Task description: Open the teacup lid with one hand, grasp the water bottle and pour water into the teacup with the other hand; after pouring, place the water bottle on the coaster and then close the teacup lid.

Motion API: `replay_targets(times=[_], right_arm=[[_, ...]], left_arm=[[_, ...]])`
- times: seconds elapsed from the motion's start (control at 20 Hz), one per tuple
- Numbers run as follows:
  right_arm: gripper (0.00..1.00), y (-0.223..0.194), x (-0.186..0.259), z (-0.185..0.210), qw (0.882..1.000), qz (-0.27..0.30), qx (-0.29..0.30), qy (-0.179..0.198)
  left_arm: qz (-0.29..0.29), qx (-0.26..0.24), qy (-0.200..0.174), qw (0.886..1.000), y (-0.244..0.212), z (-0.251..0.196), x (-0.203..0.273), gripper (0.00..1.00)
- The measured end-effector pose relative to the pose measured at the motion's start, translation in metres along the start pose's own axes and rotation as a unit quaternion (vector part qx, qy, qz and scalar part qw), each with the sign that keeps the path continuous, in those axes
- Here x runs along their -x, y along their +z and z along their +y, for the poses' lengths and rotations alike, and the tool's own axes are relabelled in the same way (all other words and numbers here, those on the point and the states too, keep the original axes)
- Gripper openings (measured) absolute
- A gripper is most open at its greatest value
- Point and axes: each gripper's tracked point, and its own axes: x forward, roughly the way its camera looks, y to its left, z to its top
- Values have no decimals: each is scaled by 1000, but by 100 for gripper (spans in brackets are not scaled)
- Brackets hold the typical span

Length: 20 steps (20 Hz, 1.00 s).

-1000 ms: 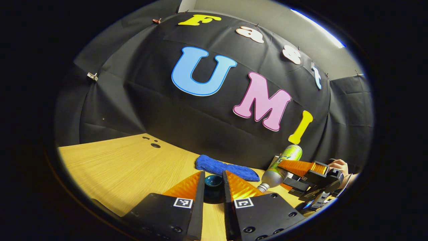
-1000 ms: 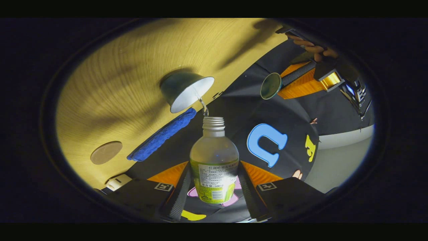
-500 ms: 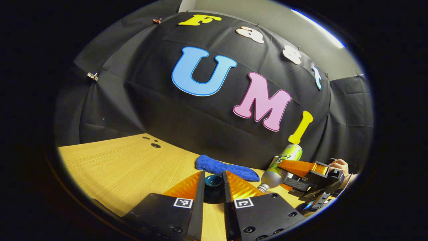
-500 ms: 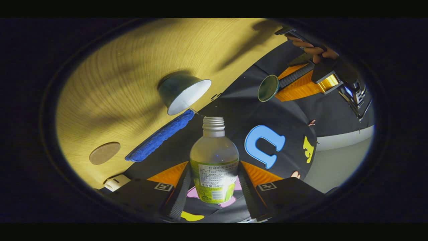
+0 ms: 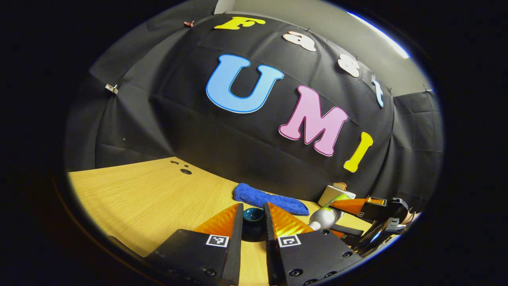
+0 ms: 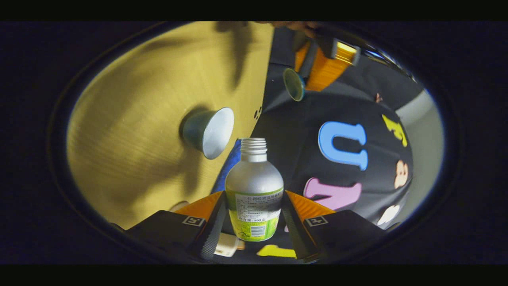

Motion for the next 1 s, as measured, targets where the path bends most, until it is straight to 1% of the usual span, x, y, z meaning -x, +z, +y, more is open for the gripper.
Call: replay_targets(times=[0.05,0.1,0.15,0.2,0.25,0.3,0.35,0.4,0.45,0.5,0.55,0.6,0.75,0.8,0.9,0.95,1.0], right_arm=[[76,3,-3,3,999,1,-45,10],[76,5,-4,8,995,2,-94,19],[76,5,-6,9,989,4,-145,27],[75,4,-7,10,979,4,-200,35],[77,5,-5,14,965,3,-260,42],[77,7,-3,18,945,-2,-322,52],[77,7,-2,18,921,-8,-384,62],[77,7,-1,19,893,-14,-444,70],[77,4,0,15,868,-20,-492,64],[77,6,0,5,841,-31,-536,66],[77,-1,2,-1,817,-35,-573,57],[77,-10,2,-7,800,-35,-598,45],[77,-47,2,-24,770,-33,-637,8],[77,-60,4,-27,755,-35,-655,0],[77,-83,2,-29,720,-35,-693,-11],[77,-93,2,-27,705,-31,-709,-16],[77,-105,0,-25,692,-26,-721,-20]], left_arm=[[0,0,-1,1000,1,-1,0,30],[0,-1,-2,1000,0,-2,0,30],[1,-1,-2,1000,1,-3,0,30],[1,-1,-3,1000,0,-4,0,30],[1,1,-4,1000,1,-4,0,30],[2,3,-5,1000,-1,-5,-1,30],[2,3,-5,1000,-1,-6,-1,30],[3,3,-6,1000,-2,-6,-1,30],[3,3,-6,1000,-2,-6,-1,30],[4,3,-6,1000,-3,-7,-1,30],[4,3,-5,1000,-3,-7,-1,30],[5,3,-5,1000,-3,-7,-2,30],[6,2,-5,1000,-4,-7,-2,30],[7,2,-6,1000,-5,-8,-3,30],[10,0,-7,1000,-7,-10,-3,30],[11,-1,-7,1000,-7,-10,-3,30],[11,-1,-8,1000,-8,-11,-3,30]])
